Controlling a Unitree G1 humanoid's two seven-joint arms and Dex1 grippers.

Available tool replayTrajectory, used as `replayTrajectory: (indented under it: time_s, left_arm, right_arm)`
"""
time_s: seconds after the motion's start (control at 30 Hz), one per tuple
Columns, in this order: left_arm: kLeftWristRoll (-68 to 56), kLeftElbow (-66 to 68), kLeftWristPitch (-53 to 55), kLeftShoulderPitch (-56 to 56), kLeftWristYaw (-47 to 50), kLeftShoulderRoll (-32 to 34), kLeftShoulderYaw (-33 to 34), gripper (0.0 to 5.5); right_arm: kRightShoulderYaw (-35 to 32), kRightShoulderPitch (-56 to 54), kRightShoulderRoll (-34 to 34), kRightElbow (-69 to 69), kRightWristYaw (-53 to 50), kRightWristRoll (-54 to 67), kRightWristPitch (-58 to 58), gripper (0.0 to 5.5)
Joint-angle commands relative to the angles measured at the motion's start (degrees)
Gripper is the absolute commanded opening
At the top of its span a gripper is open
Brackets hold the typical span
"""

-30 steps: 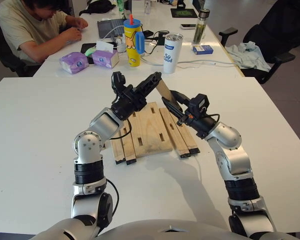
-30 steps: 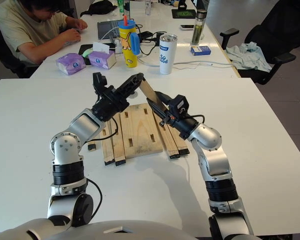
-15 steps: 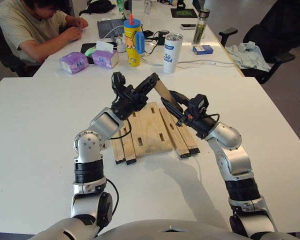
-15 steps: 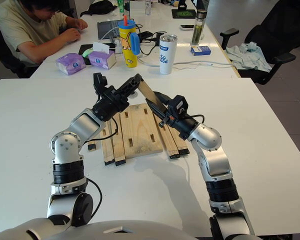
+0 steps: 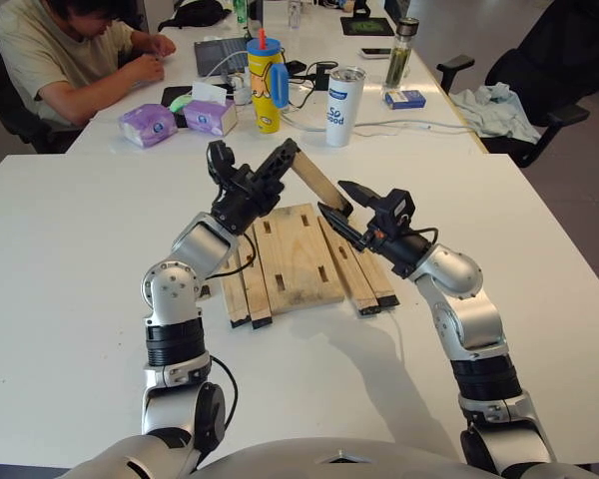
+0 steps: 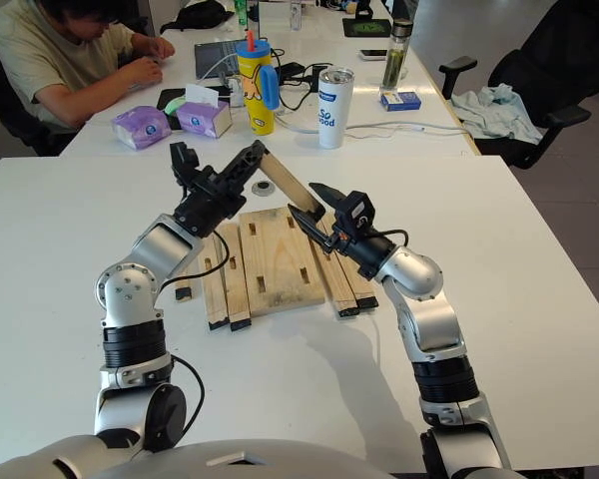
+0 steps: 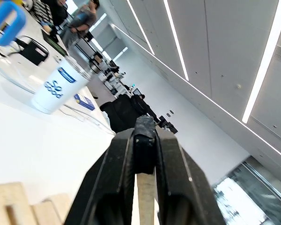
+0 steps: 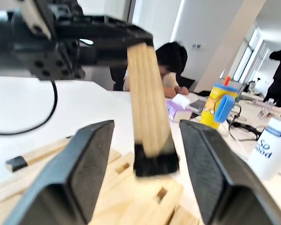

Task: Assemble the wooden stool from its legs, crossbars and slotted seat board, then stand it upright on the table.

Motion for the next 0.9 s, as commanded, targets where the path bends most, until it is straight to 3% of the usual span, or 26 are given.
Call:
replayTrajectory:
  time_s: [0.03,0.17,0.43,0.9]
  left_arm:
    - [5.9,-5.9,-7.4,5.8,7.4,-0.8,3.9,0.43]
    - [10.7,-13.7,-10.1,15.3,12.6,-3.2,2.3,0.43]
    - [17.5,-13.1,-13.8,24.9,14.0,-5.4,-3.1,0.43]
    - [23.2,-10.6,-20.0,28.2,17.5,-5.7,-7.0,0.43]
  right_arm:
    - [-3.1,0.0,0.2,3.1,-3.6,0.7,4.7,2.54]
    - [-5.4,-0.2,0.3,4.4,-6.0,0.8,6.1,2.54]
    - [-4.5,-0.6,0.6,5.1,-6.2,0.4,7.3,2.54]
    - [-3.1,-2.2,0.5,5.6,-4.1,0.4,8.8,2.54]
